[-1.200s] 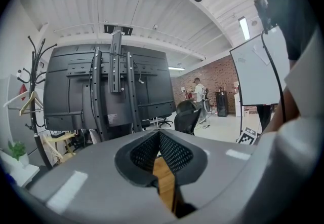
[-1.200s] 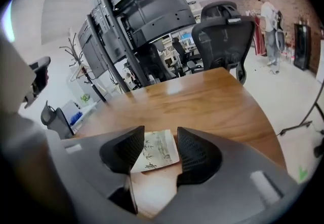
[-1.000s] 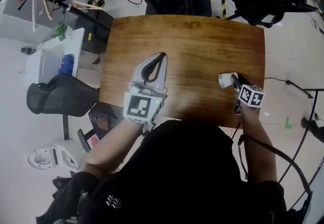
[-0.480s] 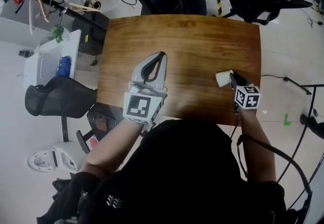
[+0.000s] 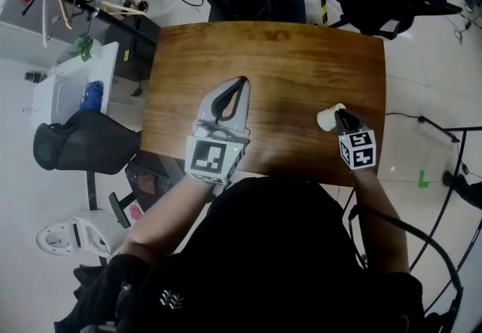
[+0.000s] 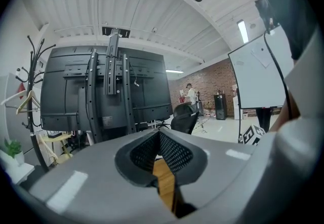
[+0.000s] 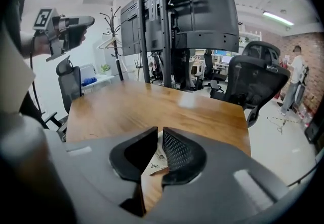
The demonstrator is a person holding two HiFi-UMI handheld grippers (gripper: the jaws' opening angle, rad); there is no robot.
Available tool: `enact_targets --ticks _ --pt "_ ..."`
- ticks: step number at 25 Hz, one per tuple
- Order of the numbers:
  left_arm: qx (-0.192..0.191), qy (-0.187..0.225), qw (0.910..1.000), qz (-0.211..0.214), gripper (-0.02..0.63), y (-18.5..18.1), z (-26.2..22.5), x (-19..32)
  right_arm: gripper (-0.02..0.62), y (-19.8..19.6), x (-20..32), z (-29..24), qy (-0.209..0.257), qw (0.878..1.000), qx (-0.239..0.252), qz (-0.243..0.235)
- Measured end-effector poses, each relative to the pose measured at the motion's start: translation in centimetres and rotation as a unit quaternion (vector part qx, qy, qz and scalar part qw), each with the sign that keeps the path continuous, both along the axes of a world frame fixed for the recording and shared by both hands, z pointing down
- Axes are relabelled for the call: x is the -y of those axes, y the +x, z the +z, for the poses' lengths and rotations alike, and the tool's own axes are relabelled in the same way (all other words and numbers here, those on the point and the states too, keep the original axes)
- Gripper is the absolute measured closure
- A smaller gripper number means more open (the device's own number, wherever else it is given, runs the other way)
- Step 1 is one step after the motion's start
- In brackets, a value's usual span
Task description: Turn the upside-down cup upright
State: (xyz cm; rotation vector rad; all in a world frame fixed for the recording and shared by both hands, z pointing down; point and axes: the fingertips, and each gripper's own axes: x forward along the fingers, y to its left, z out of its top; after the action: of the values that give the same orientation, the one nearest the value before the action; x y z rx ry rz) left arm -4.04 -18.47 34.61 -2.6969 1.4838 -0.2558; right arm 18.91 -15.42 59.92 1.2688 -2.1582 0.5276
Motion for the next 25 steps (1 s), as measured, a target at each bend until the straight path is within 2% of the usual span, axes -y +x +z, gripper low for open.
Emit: enact_targets --ticks 3,6,11,17,22,25 --pt "0.003 -0.001 1.0000 -0.001 0.606 -0.4 0.2 -0.1 0.572 -0.9 -0.3 -0.3 0.014 0.999 -0.026 -0.012" --pt "-0.013 0.000 0.9999 -0.001 0.606 -0.2 -0.3 -0.2 0.586 -0.7 -0.2 -0.6 0.022 0.999 -0.035 -0.005" --pt "-0.012 0.003 0.9999 -0.001 0.606 -0.5 -0.3 -0.2 0.586 -0.7 0.0 0.1 0.005 0.999 -0.034 -0.006" --pt "-0.016 0.005 0.9998 -0.004 0.606 -1.2 -0.7 -0.1 0.586 -2.7 -0.6 0.7 -0.006 1.000 -0.023 -0.015" --pt "-0.001 0.004 1.0000 -0.002 0.606 -1.7 -0.5 0.1 0.583 -2.9 -0.7 1.6 -0.016 1.000 -0.021 -0.016" --pt "-0.007 0.005 1.0000 -0.001 0.606 -1.6 -0.7 0.1 0.543 -3.3 -0.8 1.4 -0.014 1.000 -0.009 -0.025"
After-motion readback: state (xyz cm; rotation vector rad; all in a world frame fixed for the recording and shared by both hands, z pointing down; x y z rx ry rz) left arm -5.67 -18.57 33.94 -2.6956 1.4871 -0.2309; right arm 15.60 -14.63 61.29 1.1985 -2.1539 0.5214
